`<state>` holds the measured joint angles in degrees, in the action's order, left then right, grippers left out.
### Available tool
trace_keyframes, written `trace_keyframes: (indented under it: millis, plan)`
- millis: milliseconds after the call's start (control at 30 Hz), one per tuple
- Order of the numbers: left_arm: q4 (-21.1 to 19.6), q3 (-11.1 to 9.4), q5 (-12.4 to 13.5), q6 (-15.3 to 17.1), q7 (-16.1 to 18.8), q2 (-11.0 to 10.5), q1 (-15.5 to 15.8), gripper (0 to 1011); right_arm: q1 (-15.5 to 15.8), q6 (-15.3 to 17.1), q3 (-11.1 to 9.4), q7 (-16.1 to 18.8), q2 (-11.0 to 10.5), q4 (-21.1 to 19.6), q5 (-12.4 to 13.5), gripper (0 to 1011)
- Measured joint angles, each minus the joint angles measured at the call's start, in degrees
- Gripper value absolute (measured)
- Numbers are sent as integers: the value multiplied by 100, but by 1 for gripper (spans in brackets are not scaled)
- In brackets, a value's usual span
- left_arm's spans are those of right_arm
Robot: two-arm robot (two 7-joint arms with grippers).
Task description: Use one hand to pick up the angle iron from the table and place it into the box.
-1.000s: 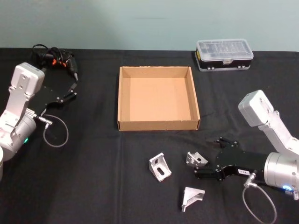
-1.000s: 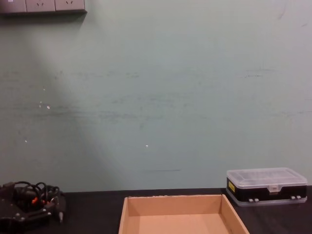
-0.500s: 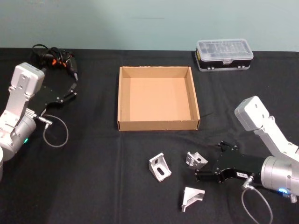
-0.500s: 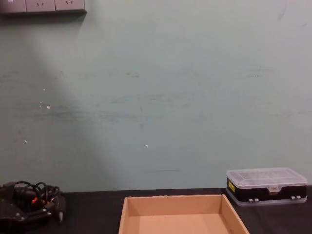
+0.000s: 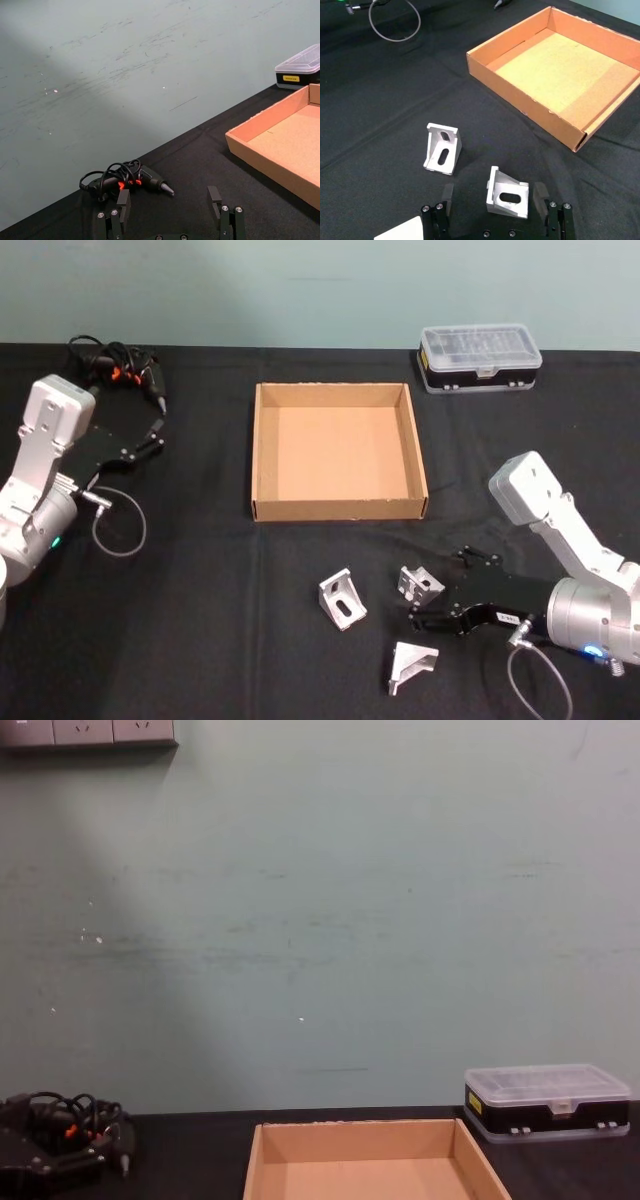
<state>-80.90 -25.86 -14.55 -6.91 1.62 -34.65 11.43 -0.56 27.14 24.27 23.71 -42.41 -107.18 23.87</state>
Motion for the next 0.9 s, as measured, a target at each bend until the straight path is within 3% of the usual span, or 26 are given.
trace_keyframes:
  millis: [533,767,900]
  plan:
    - [0,0,0,0,0,0,0,1000,-52,29,71,104,83,107,-124,994]
    - [0,0,0,0,0,0,0,1000,-51,68,53,82,106,124,-167,862]
    - [0,0,0,0,0,0,0,1000,-33,75,18,50,124,128,-202,711]
